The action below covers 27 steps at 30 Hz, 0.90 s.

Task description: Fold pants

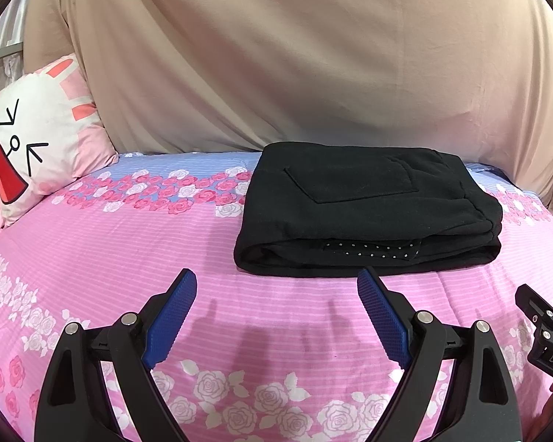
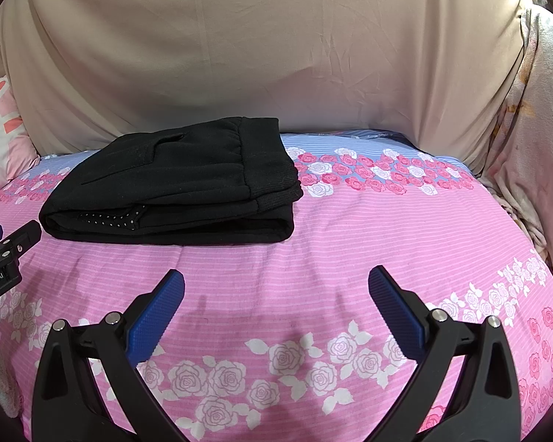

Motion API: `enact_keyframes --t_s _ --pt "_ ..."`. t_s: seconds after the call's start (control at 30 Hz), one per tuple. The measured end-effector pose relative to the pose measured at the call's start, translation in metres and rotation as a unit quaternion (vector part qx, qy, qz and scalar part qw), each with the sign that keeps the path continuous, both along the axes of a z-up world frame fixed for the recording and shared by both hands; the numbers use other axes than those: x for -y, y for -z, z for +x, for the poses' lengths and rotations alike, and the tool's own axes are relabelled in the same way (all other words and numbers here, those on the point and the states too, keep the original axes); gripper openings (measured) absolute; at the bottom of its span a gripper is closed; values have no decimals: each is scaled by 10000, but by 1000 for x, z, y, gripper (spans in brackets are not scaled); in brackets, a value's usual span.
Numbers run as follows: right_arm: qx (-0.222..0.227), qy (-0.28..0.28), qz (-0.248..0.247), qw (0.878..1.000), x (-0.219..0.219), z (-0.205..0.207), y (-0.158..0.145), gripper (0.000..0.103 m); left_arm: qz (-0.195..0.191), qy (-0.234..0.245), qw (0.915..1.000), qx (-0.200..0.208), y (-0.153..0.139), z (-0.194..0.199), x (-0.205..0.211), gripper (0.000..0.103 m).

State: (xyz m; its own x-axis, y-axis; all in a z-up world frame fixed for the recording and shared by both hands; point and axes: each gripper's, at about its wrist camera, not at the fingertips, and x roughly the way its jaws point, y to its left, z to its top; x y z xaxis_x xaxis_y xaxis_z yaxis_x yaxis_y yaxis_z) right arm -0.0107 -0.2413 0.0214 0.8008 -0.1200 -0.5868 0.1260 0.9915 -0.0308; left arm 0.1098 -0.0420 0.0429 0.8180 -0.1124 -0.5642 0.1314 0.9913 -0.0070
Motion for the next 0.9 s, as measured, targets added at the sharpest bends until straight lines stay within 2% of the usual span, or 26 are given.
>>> enact_keyframes --t_s 0.9 --pt "-16 11 4 10000 0 0 0 98 281 175 9994 -37 1 -1 6 86"
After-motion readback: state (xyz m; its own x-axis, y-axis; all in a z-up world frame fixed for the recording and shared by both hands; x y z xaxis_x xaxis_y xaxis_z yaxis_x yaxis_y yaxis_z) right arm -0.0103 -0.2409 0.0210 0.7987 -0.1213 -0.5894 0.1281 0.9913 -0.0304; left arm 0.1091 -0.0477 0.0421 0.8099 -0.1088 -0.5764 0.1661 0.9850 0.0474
